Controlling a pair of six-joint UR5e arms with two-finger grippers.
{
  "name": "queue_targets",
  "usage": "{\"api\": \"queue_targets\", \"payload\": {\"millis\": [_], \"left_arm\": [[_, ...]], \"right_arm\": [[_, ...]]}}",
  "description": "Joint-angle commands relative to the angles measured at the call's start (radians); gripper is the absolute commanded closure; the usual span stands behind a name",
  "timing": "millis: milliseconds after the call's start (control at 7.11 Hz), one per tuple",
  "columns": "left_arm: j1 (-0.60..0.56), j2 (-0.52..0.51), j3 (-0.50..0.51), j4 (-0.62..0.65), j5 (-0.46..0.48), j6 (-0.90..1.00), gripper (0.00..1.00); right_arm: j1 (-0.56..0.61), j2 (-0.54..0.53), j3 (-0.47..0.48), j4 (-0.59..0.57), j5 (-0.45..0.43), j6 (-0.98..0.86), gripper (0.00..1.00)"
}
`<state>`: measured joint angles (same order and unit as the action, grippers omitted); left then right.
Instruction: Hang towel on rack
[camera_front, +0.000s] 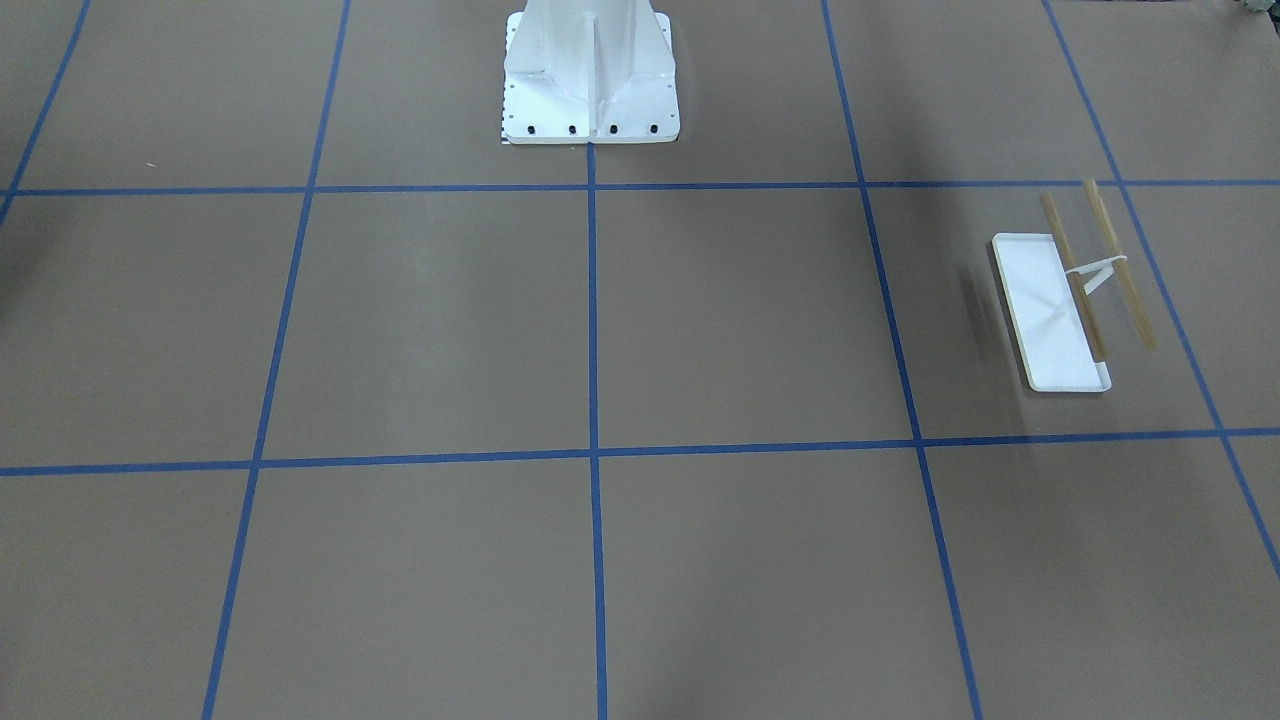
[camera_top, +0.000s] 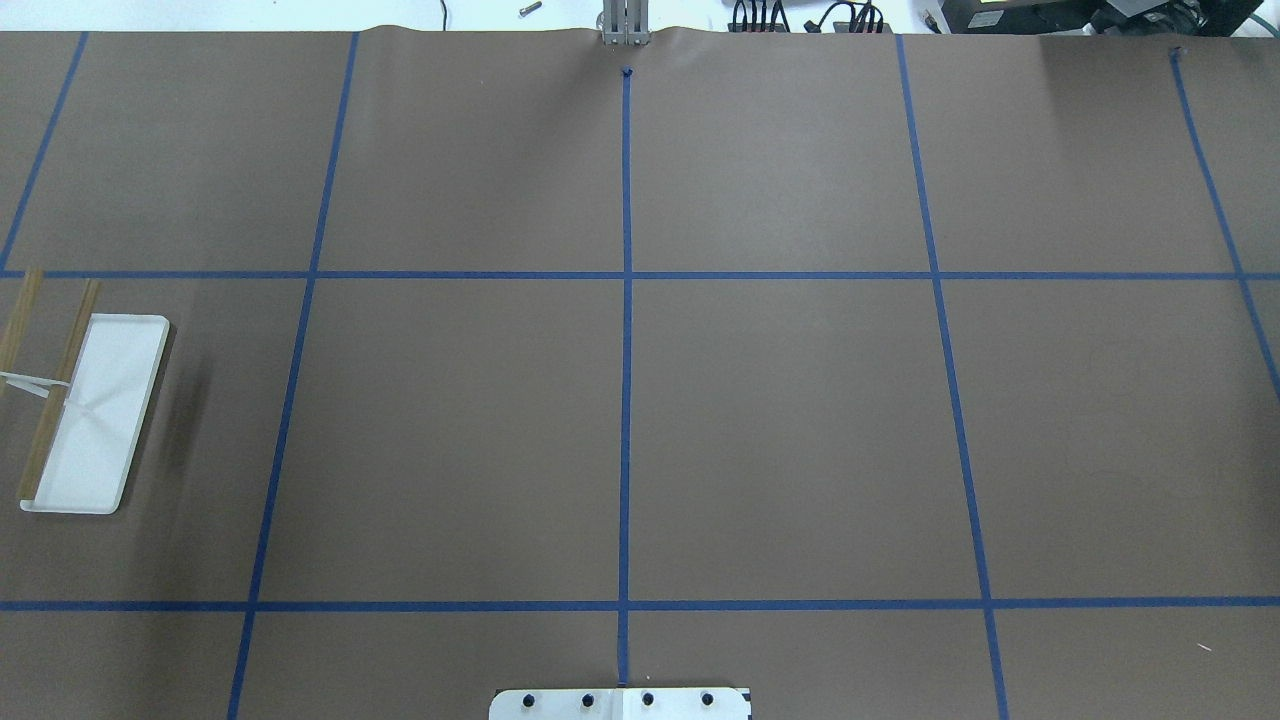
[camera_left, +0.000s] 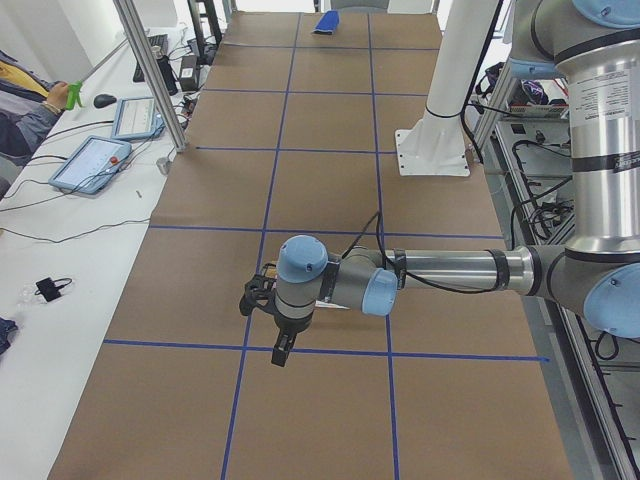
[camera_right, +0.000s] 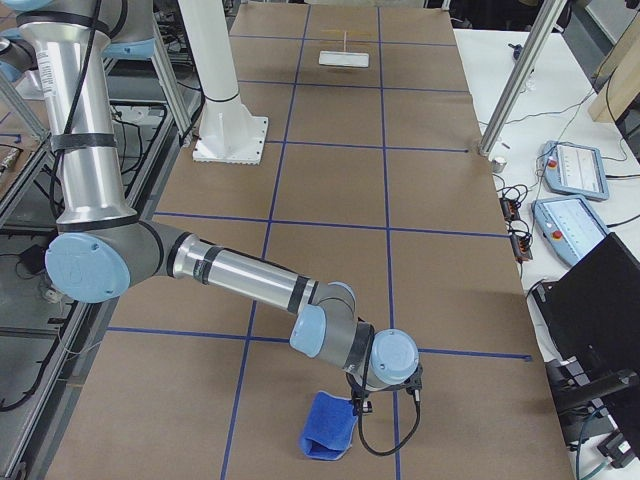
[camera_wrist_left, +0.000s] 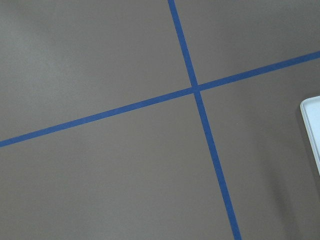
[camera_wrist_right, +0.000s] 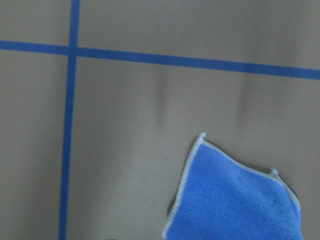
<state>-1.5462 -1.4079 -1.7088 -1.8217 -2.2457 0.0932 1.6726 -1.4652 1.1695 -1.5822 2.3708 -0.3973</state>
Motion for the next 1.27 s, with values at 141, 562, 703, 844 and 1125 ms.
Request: {"api": "queue_targets", "payload": {"millis": [141, 562, 703, 844, 1125], "left_arm": [[0.000, 0.000, 0.000, -0.004, 0.000, -0.001, 0.02], [0.000, 0.000, -0.003, -0.004, 0.000, -0.001, 0.02], [0.000, 0.000, -0.002, -0.004, 0.000, -0.001, 0.02], [0.000, 0.000, -0.003, -0.004, 0.000, -0.001, 0.02], [0.001, 0.001, -0.003, -0.039, 0.000, -0.068, 0.02]], "right_arm": [[0.028, -0.047, -0.195, 0.305, -0.048, 0.008, 0.15], [0.035, -0.043, -0.209, 0.303, -0.050, 0.009, 0.32], [0.036, -0.041, -0.211, 0.304, -0.048, 0.011, 0.60], [0.044, -0.041, -0.212, 0.304, -0.047, 0.011, 0.88], [0.059, -0.034, -0.212, 0.303, -0.039, 0.014, 1.00]]}}
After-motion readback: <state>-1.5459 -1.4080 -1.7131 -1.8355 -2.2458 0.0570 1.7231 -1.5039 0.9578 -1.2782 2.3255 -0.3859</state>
